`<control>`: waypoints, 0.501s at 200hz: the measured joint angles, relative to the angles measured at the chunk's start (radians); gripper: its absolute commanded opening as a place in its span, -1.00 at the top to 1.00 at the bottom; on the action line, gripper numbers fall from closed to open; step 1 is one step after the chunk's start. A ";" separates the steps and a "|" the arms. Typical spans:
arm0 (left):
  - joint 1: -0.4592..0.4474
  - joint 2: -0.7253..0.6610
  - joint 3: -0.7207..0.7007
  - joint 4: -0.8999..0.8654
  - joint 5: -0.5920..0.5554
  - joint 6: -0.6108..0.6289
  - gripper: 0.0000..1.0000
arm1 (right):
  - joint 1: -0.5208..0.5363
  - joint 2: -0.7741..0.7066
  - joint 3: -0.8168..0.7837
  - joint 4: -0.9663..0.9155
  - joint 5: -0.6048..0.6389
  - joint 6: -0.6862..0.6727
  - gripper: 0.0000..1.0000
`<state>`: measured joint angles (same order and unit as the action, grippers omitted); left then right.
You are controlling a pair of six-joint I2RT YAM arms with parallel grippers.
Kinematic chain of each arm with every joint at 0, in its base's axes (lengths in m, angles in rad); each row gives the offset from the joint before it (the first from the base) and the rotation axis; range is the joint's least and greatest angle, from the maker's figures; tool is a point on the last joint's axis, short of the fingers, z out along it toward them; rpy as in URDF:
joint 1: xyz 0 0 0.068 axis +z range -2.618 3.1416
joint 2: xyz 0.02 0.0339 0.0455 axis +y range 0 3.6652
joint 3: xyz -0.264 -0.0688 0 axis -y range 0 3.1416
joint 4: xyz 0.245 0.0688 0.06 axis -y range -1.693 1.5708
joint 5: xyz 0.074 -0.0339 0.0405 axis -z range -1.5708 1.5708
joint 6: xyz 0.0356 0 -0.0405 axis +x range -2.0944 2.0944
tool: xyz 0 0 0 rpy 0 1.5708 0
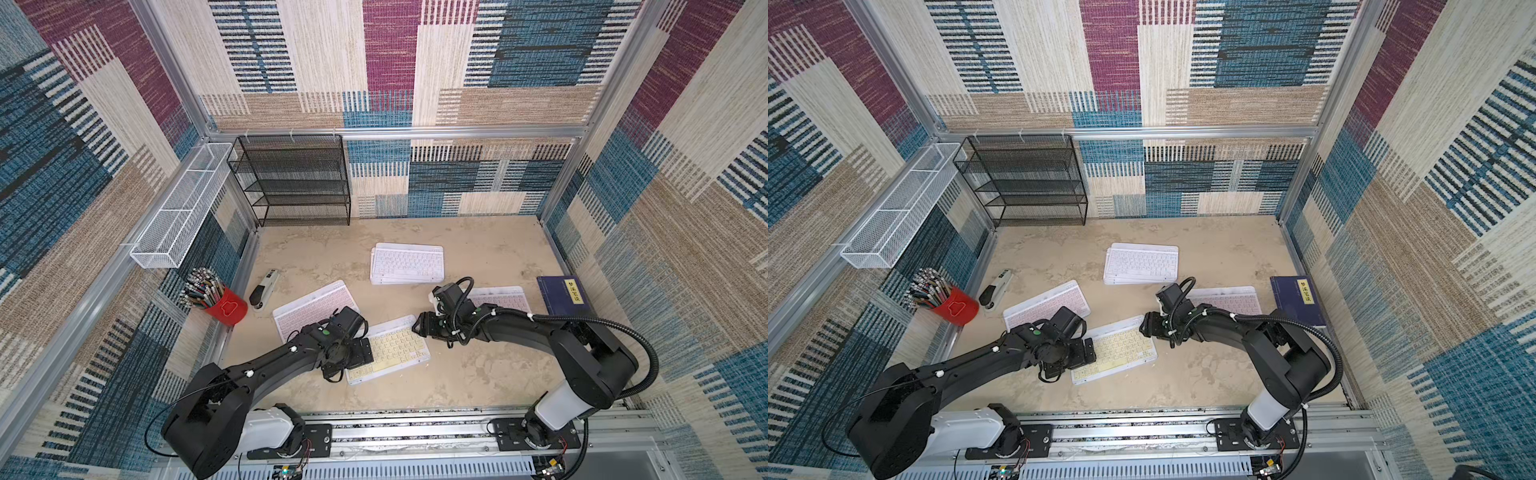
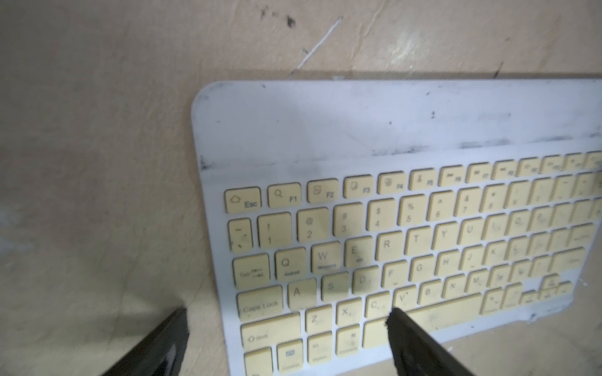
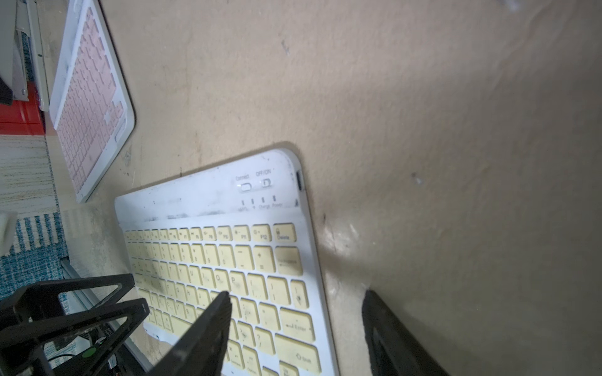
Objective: Stack the numeric keypads
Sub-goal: Pick up the numeric keypad from the center of the board.
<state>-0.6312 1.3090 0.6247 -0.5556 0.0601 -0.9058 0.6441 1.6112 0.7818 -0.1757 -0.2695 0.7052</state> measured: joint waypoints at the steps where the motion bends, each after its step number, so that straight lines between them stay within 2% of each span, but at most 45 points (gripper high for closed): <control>1: 0.000 0.002 0.000 0.000 0.000 0.000 -0.96 | 0.000 0.000 0.000 0.000 0.000 0.000 -0.31; 58: -0.024 0.058 0.004 0.176 -0.025 0.005 -0.96 | 0.000 -0.001 -0.016 0.034 -0.017 -0.010 -0.30; 100: -0.025 0.013 -0.065 0.321 -0.054 0.009 -0.96 | -0.003 -0.022 -0.047 0.057 -0.001 -0.010 -0.29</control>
<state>-0.6563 1.3220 0.5598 -0.2344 0.0059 -0.8970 0.6407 1.5890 0.7353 -0.1184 -0.2707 0.6952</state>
